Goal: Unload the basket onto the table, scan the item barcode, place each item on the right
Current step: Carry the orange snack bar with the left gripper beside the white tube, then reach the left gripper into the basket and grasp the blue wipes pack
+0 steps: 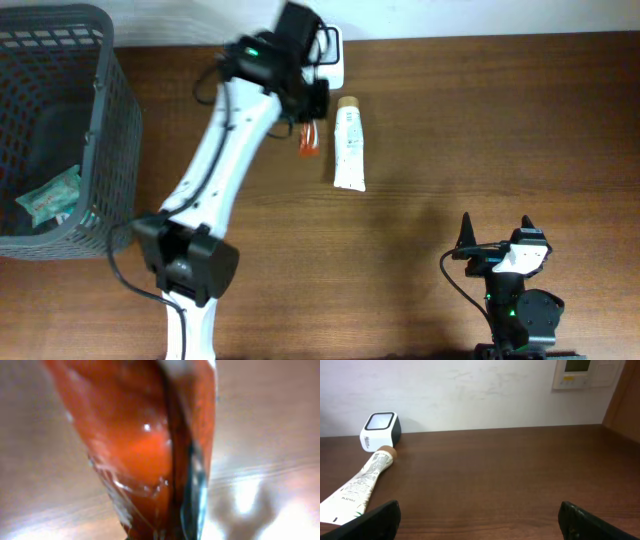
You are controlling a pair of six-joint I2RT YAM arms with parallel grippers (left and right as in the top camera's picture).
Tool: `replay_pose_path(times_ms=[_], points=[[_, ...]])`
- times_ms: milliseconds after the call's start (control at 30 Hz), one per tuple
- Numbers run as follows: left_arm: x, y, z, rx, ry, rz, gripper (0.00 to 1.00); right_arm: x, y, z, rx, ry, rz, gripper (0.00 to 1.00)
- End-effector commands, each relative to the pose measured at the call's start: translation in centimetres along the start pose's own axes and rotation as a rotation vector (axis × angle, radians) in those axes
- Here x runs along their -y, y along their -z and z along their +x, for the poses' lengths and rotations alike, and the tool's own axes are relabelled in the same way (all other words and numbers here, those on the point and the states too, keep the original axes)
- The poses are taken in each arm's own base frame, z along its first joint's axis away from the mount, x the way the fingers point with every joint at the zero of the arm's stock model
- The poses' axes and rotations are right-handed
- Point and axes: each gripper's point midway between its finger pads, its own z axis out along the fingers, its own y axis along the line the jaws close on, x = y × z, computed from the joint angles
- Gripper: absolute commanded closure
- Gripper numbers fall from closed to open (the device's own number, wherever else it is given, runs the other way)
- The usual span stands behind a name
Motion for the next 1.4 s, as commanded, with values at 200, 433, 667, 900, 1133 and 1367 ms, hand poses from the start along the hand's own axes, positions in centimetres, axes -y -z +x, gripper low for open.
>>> replay_pose_path(times_ms=[200, 433, 667, 900, 1133, 1367], points=[[-3.7, -13.1, 4.0, 0.038, 0.086, -0.11, 0.67, 0.2, 0.0, 0.3, -0.002, -0.007, 0.011, 0.01], [-2.2, -2.7, -4.1, 0.252, -0.003, -0.044, 0.45, 0.2, 0.0, 0.3, -0.002, -0.007, 0.011, 0.01], [-14.8, 30.2, -12.2, 0.927, 0.23, -0.1, 0.25, 0.2, 0.0, 0.3, -0.002, -0.008, 0.011, 0.01], [-35.9, 32.7, -3.3, 0.729, 0.408, -0.658, 0.11, 0.2, 0.0, 0.3, -0.002, -0.007, 0.011, 0.01], [-44.4, 17.8, 3.7, 0.394, 0.903, -0.722, 0.08, 0.2, 0.0, 0.3, -0.002, -0.007, 0.011, 0.01], [-47.9, 7.9, 8.5, 0.265, 1.334, -0.762, 0.12, 0.2, 0.0, 0.3, -0.002, -0.007, 0.011, 0.01]])
